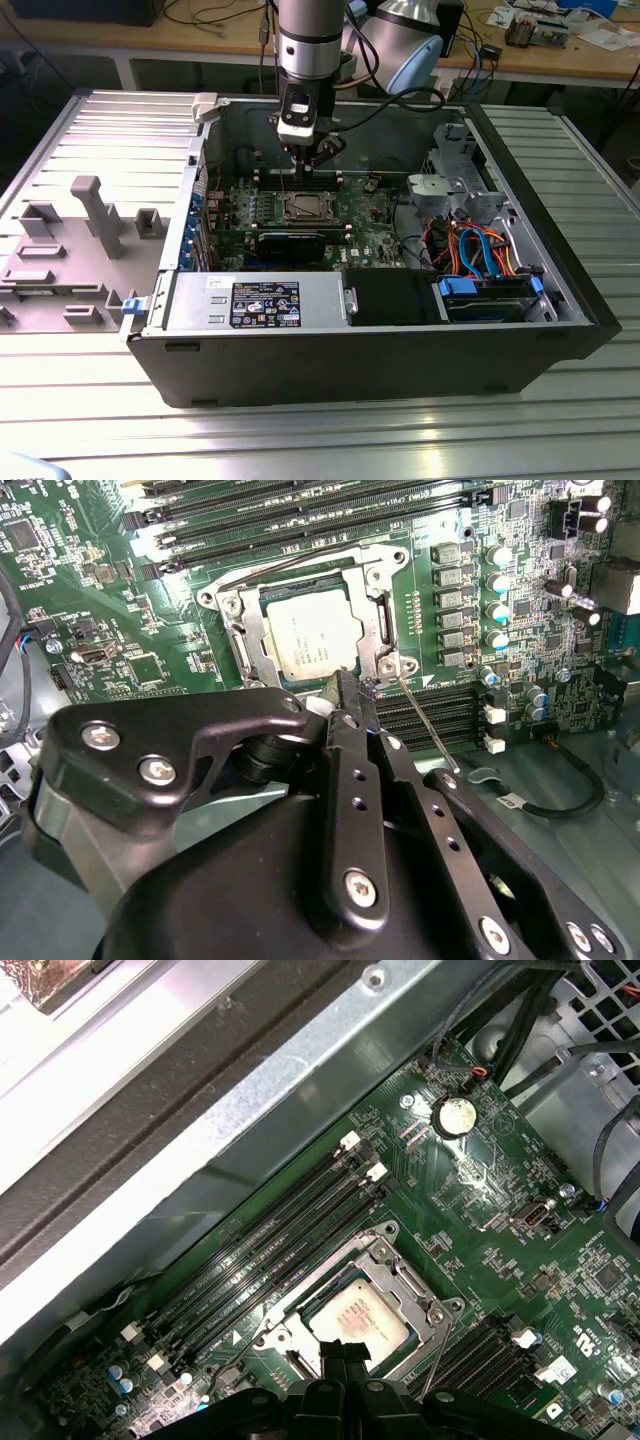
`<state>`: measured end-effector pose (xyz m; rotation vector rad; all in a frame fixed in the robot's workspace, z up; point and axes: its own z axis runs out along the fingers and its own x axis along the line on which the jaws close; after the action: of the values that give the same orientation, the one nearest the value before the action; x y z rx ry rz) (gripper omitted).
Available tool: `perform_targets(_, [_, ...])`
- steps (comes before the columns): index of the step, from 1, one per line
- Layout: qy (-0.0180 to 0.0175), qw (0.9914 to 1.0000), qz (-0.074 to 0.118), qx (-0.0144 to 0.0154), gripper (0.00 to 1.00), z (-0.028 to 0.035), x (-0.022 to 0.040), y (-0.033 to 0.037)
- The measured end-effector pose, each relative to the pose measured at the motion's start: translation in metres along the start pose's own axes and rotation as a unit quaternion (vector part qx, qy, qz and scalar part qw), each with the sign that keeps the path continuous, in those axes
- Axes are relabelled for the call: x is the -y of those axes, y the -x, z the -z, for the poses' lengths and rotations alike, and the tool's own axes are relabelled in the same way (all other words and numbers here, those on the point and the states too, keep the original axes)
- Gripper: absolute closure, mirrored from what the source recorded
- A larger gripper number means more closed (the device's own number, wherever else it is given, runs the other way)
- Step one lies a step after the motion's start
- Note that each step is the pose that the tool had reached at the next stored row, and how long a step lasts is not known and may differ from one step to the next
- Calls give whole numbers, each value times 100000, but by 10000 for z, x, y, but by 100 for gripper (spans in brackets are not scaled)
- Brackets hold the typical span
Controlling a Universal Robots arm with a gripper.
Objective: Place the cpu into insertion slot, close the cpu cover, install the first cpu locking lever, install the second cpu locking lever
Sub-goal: 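Install the first cpu locking lever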
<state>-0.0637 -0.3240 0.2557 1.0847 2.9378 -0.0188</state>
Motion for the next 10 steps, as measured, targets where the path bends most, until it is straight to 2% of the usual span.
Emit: perform_targets(10, [7, 100000, 231, 1, 89, 0, 0, 0])
